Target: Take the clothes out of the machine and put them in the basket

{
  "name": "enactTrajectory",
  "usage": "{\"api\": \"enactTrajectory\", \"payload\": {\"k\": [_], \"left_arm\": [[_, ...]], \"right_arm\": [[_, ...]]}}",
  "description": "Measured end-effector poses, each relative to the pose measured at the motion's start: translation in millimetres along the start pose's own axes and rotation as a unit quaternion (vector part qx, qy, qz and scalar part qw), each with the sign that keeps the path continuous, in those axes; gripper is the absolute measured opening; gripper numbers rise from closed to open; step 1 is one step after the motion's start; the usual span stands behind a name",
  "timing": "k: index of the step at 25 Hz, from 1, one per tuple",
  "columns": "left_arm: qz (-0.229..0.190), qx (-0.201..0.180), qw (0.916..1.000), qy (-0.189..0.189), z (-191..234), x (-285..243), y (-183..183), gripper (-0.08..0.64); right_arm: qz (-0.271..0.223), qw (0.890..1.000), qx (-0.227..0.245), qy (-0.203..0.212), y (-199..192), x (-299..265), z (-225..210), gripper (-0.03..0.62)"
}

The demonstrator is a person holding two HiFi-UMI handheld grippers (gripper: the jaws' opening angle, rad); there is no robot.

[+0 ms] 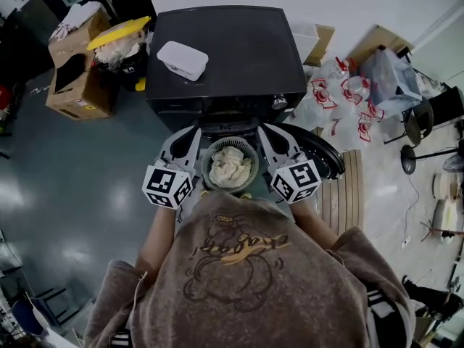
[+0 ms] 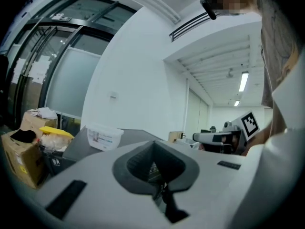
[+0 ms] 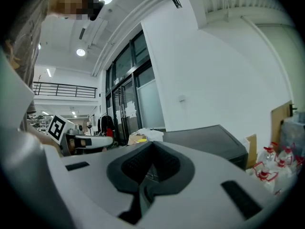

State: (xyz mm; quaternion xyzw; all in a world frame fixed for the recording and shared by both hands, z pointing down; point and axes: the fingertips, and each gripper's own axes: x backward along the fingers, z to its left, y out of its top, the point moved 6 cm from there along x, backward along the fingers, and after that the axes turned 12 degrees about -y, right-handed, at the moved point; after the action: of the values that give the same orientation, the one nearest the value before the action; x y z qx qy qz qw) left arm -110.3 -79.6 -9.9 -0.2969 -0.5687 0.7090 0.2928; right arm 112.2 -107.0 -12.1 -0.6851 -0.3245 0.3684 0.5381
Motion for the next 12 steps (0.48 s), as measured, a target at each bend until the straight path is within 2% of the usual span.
{"api": "enactTrajectory", "payload": {"k": [6,12], "left_arm": [[-0.002,0.014,0.9996,0.025,7.7,11.0,-11.4,0.006],[-0.008,0.026,0.9993,0.024,4.8,11.5,-8.2,0.006]], "right_arm": [[0.018,1.0,0.008,-0.007,-14.0,4.5,-6.7,-0.006],[0.03,0.999,0.013,-0.013,-19.9,7.2,-10.1,-0.006]]}}
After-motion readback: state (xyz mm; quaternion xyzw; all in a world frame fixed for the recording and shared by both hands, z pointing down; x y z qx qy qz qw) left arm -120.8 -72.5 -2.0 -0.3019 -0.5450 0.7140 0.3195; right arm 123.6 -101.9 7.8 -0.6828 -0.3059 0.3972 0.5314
